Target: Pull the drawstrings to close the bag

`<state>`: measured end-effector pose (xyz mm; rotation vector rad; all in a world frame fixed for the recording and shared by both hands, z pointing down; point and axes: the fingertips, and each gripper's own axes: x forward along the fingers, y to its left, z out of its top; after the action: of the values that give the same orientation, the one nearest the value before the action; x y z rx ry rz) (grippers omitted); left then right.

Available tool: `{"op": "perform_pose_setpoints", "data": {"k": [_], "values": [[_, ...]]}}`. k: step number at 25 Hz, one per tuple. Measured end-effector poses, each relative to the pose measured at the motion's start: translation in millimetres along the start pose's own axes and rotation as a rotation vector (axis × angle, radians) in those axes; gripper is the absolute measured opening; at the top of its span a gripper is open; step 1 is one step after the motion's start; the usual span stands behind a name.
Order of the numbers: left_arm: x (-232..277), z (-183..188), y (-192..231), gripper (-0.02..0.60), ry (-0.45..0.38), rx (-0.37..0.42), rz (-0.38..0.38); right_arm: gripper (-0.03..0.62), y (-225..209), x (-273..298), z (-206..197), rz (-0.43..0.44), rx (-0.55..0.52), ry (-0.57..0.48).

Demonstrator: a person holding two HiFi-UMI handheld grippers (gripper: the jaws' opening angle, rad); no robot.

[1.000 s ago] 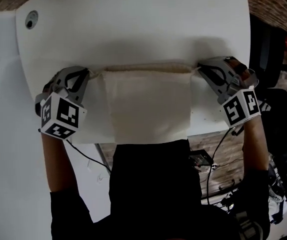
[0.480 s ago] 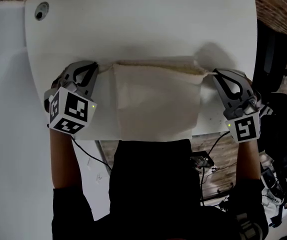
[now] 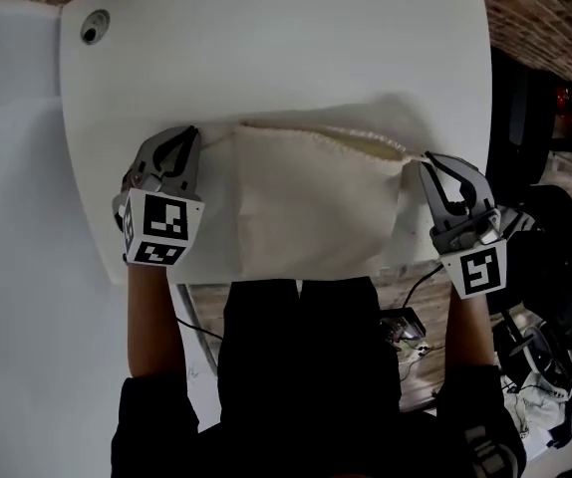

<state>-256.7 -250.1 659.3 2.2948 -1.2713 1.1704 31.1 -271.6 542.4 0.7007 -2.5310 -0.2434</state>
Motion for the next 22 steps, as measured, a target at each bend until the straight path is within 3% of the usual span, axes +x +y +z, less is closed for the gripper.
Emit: {"op": "perform_pose_setpoints", "data": {"k": [3,8,15,22], "values": [[-6.0,-3.0,5.9,0.020,-0.070,-0.049,0.077,0.023,2.7,-16.9,16.3,-0.087,0.005,-0.009],[-28.4,17.6,17.3,0.019,-0.243,-0.137,0.152,0.023,7.8,-45.4,56.4,-0.160,-0.043,-0.045],[-100.5,65.6,33.5,0.020,-0.434,-0.282,0.160,0.023,-7.0,-83.7,108.8,-0.242,0.039,-0.090],[-203.5,150.0,49.5,0.019,-0.640,-0.248,0.180,0.023,-42.6,-136.6,193.4,-0.309,0.020,-0.203]]}}
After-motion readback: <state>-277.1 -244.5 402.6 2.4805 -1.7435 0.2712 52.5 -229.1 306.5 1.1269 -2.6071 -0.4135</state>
